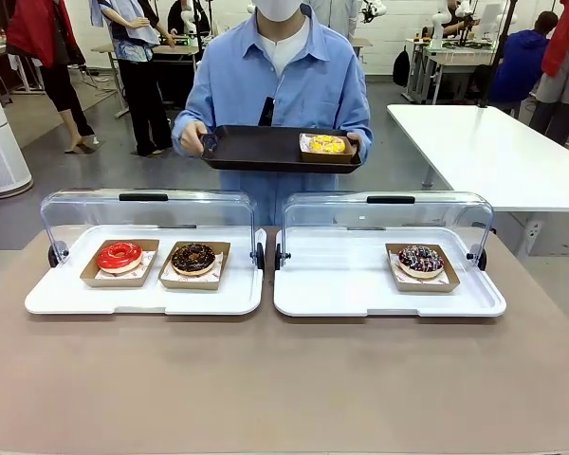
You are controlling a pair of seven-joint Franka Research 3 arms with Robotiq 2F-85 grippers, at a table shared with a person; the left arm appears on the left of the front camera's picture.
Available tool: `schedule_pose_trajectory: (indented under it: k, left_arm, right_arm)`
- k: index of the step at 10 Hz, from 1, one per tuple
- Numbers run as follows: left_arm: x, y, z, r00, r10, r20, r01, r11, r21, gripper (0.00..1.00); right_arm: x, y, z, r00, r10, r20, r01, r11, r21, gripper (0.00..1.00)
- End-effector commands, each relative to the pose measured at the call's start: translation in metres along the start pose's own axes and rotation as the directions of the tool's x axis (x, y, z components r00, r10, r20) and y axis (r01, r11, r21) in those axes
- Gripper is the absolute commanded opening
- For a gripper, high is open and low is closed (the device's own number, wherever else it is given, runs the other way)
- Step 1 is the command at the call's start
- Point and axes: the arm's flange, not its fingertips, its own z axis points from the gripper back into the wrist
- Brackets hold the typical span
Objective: Provide the desired donut to the person.
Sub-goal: Pick up and lift the Paper togo box containing the Donut pointed at by the person.
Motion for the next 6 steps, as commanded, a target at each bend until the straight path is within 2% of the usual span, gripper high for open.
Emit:
schedule_pose_trajectory:
  k: [1, 6]
  left_arm:
    - [0.0003, -0.0012, 0.0015, 1.000, -0.008, 0.005, 0.008, 1.000, -0.003, 1.00]
    - [0.0003, -0.0012, 0.0015, 1.000, -0.008, 0.005, 0.008, 1.000, -0.003, 1.00]
  right_arm:
    - [-0.0026, 0.0002, -0.0018, 1.000, -0.006, -0.018, 0.006, 1.000, -0.004, 1.00]
    - [-0.0026, 0.0002, -0.0018, 1.000, -0.006, -0.018, 0.006, 1.000, -0.004, 1.00]
